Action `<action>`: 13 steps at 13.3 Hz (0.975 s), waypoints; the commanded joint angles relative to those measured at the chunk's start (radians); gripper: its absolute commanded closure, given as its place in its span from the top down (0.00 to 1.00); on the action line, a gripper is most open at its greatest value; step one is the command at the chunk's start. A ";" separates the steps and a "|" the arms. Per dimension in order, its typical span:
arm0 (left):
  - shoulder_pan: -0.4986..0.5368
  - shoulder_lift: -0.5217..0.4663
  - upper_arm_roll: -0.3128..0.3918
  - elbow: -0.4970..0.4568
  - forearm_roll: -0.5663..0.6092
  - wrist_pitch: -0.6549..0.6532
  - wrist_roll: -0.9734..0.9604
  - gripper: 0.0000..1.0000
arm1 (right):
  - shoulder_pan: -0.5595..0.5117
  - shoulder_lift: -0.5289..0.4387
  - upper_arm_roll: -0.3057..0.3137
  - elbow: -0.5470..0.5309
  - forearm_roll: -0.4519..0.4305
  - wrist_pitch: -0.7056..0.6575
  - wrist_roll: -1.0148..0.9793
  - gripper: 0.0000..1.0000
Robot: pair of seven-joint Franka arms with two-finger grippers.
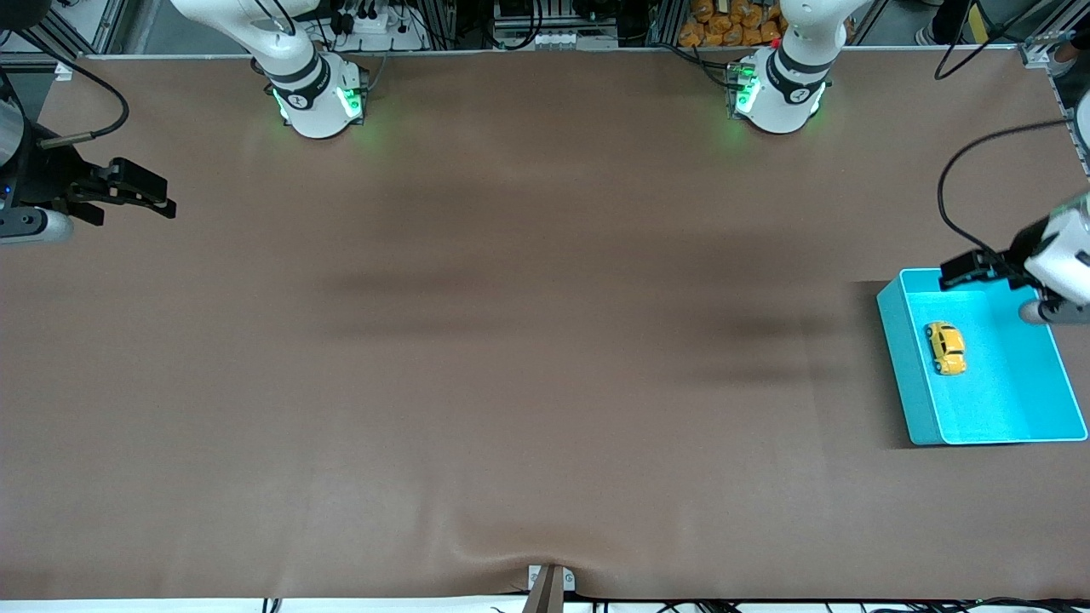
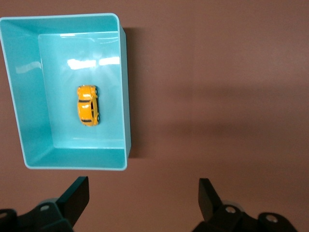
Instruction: Wind and store yellow beetle car
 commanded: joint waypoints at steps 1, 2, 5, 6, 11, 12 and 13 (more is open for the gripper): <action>-0.201 -0.096 0.167 -0.022 -0.051 -0.056 -0.054 1.00 | -0.006 0.008 0.002 0.018 0.015 -0.011 0.014 1.00; -0.238 -0.108 0.175 -0.014 -0.051 -0.077 -0.077 1.00 | -0.006 0.008 0.002 0.018 0.015 -0.011 0.014 1.00; -0.343 -0.110 0.212 0.067 -0.051 -0.169 -0.169 1.00 | -0.009 0.008 0.002 0.018 0.015 -0.011 0.014 1.00; -0.377 -0.108 0.236 0.092 -0.052 -0.205 -0.180 1.00 | -0.008 0.010 0.002 0.018 0.015 -0.011 0.014 1.00; -0.451 -0.099 0.290 0.223 -0.078 -0.383 -0.167 1.00 | -0.009 0.008 0.002 0.017 0.015 -0.011 0.014 1.00; -0.466 -0.099 0.322 0.239 -0.104 -0.403 -0.159 1.00 | -0.009 0.010 0.002 0.018 0.015 -0.011 0.014 1.00; -0.483 -0.099 0.339 0.245 -0.109 -0.409 -0.141 1.00 | -0.009 0.010 0.002 0.017 0.015 -0.011 0.014 1.00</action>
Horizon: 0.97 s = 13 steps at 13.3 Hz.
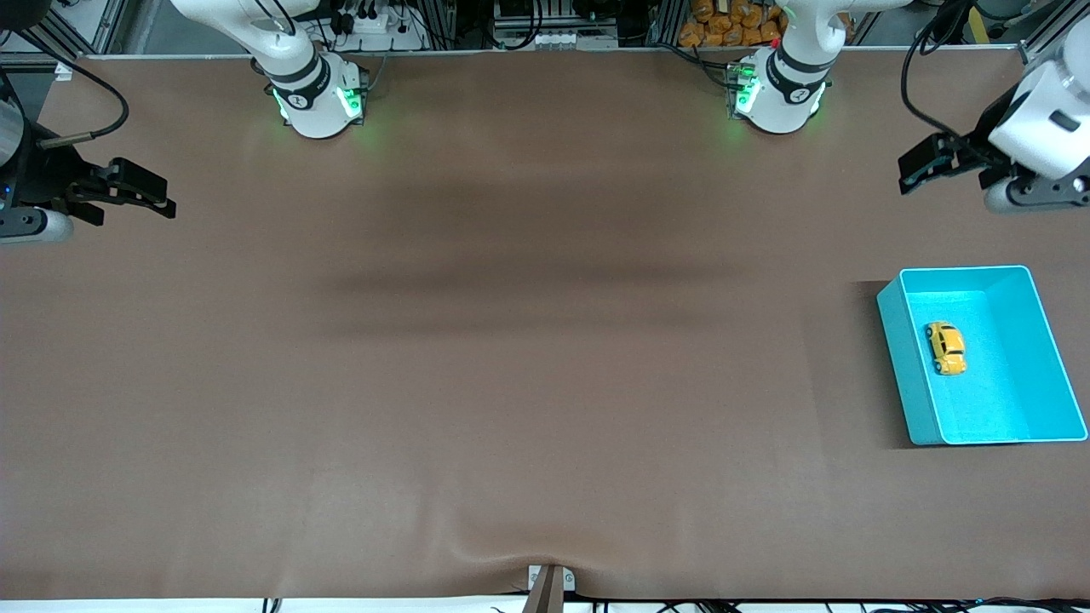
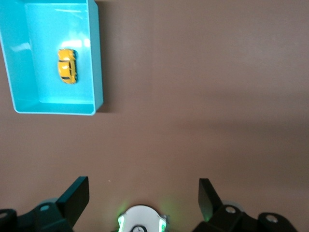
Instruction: Wind and store yellow beetle car
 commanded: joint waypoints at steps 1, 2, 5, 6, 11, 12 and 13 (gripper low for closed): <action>-0.043 0.013 0.050 0.047 -0.022 -0.041 0.032 1.00 | -0.008 0.010 0.003 0.017 0.014 -0.012 0.014 1.00; -0.042 0.010 0.047 0.047 -0.017 -0.041 0.043 1.00 | -0.008 0.010 0.003 0.015 0.014 -0.012 0.014 1.00; -0.042 0.009 0.044 0.045 -0.014 -0.038 0.066 1.00 | -0.008 0.010 0.003 0.017 0.014 -0.012 0.014 1.00; -0.042 0.009 0.043 0.044 -0.009 -0.034 0.066 1.00 | -0.008 0.010 0.003 0.015 0.014 -0.012 0.014 1.00; -0.040 0.009 0.044 0.045 -0.008 -0.029 0.066 1.00 | -0.009 0.010 0.003 0.015 0.025 -0.019 0.014 1.00; -0.037 0.009 0.044 0.045 -0.006 -0.029 0.066 1.00 | -0.009 0.010 0.003 0.017 0.027 -0.019 0.014 1.00; -0.036 0.007 0.044 0.045 -0.006 -0.027 0.066 1.00 | -0.008 0.010 0.003 0.020 0.027 -0.017 0.014 1.00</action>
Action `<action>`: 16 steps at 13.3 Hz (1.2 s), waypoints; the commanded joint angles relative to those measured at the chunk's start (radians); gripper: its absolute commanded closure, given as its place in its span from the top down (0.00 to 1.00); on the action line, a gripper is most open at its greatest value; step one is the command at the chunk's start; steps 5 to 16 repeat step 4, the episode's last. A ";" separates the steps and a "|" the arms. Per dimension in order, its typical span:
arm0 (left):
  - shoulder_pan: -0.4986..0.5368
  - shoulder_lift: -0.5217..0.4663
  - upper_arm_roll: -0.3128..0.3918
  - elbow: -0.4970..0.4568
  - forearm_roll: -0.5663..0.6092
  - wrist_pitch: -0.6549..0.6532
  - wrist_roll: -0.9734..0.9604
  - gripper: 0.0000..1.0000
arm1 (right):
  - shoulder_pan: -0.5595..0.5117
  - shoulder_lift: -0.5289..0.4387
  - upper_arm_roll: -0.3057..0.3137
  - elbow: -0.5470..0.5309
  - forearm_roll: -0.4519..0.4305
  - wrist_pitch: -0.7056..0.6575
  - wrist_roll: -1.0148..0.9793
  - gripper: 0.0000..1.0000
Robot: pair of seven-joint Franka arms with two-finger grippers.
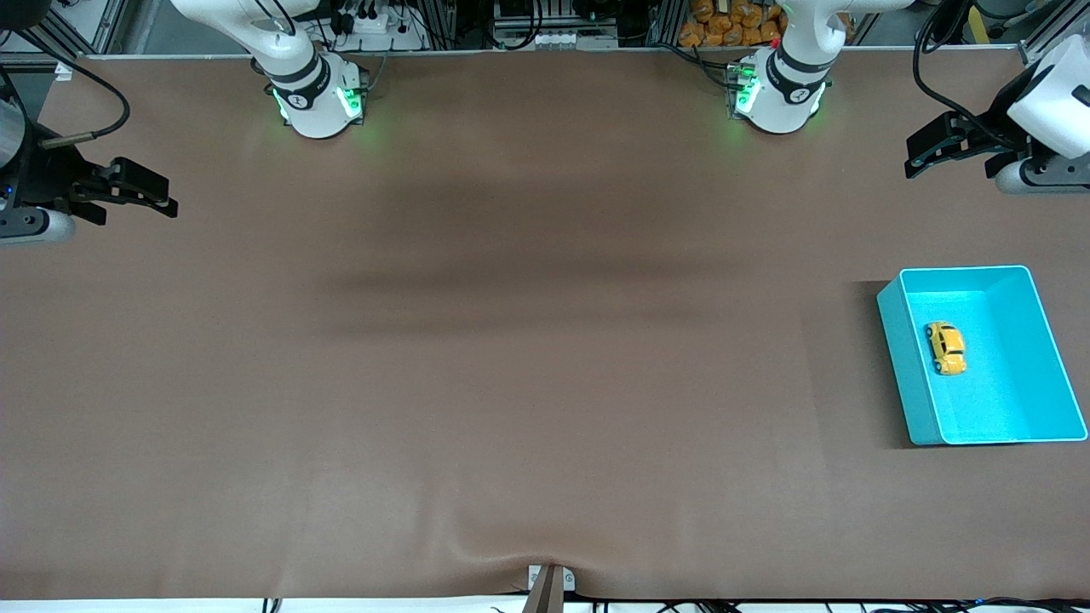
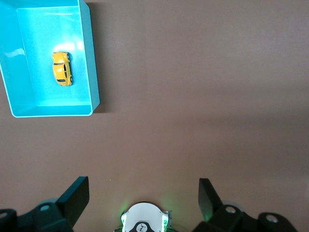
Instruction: Wind and store yellow beetle car
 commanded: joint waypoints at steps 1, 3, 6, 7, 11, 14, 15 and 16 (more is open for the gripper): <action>-0.004 0.007 0.008 0.026 -0.001 -0.010 0.012 1.00 | -0.005 0.009 0.003 0.020 0.019 -0.014 0.014 1.00; -0.006 0.009 0.008 0.026 -0.002 -0.010 0.012 1.00 | -0.006 0.009 0.003 0.023 0.021 -0.012 0.014 1.00; -0.006 0.009 0.008 0.026 -0.002 -0.010 0.012 1.00 | -0.008 0.009 0.003 0.023 0.019 -0.012 0.012 1.00; -0.006 0.009 0.008 0.026 -0.002 -0.010 0.012 1.00 | -0.008 0.009 0.003 0.023 0.019 -0.012 0.012 1.00; -0.006 0.009 0.008 0.026 -0.002 -0.010 0.012 1.00 | -0.008 0.009 0.003 0.023 0.019 -0.012 0.012 1.00; -0.006 0.009 0.008 0.026 -0.002 -0.010 0.012 1.00 | -0.008 0.009 0.003 0.023 0.019 -0.012 0.012 1.00; -0.006 0.009 0.008 0.026 -0.002 -0.010 0.012 1.00 | -0.008 0.009 0.003 0.023 0.019 -0.012 0.012 1.00; -0.006 0.009 0.008 0.026 -0.002 -0.010 0.012 1.00 | -0.008 0.009 0.003 0.023 0.019 -0.012 0.012 1.00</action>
